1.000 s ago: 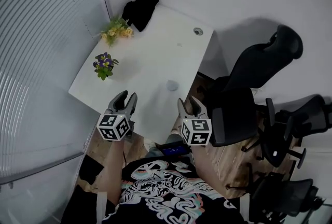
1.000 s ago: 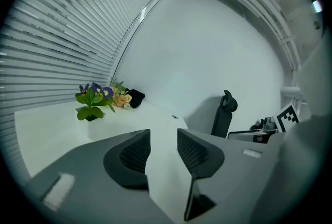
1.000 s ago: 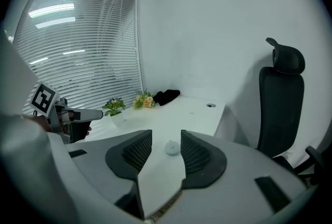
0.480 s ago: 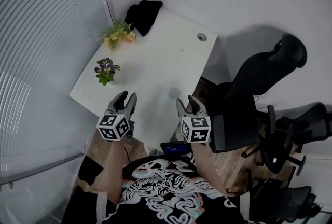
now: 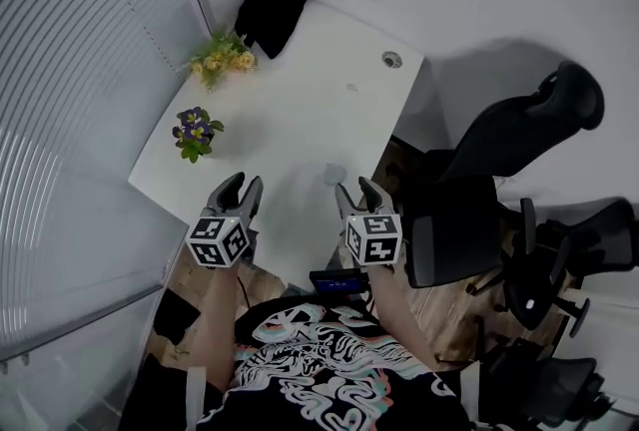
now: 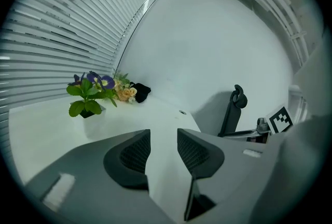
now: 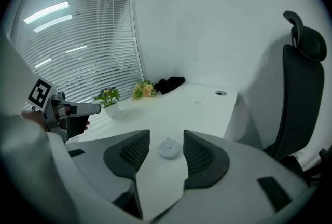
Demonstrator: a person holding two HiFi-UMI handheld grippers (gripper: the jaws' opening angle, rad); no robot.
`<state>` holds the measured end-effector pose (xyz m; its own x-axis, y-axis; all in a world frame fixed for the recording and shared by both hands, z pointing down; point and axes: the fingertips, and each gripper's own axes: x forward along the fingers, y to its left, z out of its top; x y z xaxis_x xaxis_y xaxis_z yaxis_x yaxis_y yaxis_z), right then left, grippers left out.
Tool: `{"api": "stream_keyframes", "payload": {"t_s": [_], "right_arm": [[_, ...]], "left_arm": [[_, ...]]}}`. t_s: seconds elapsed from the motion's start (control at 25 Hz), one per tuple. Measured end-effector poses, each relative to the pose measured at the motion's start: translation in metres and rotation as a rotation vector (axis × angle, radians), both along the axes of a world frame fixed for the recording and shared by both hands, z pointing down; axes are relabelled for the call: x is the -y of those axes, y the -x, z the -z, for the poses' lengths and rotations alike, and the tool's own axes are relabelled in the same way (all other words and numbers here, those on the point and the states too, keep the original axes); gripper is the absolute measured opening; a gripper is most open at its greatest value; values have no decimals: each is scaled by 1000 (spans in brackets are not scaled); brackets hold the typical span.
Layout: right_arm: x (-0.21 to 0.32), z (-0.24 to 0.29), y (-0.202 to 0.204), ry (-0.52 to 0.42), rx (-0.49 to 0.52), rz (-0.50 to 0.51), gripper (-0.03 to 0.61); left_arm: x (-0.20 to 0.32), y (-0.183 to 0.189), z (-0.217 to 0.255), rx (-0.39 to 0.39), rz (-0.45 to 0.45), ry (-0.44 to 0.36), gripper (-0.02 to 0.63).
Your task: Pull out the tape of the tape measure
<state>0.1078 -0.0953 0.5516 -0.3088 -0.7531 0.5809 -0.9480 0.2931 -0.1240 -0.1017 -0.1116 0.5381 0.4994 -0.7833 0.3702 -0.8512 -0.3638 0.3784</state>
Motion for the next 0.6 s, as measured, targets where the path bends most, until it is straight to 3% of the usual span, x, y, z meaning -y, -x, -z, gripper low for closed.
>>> {"api": "stream_keyframes", "payload": {"t_s": [0.6], "right_arm": [[22,-45,14,87,-62,142,233]], "left_arm": [[5,-1,-37,40,35,82,147]]}}
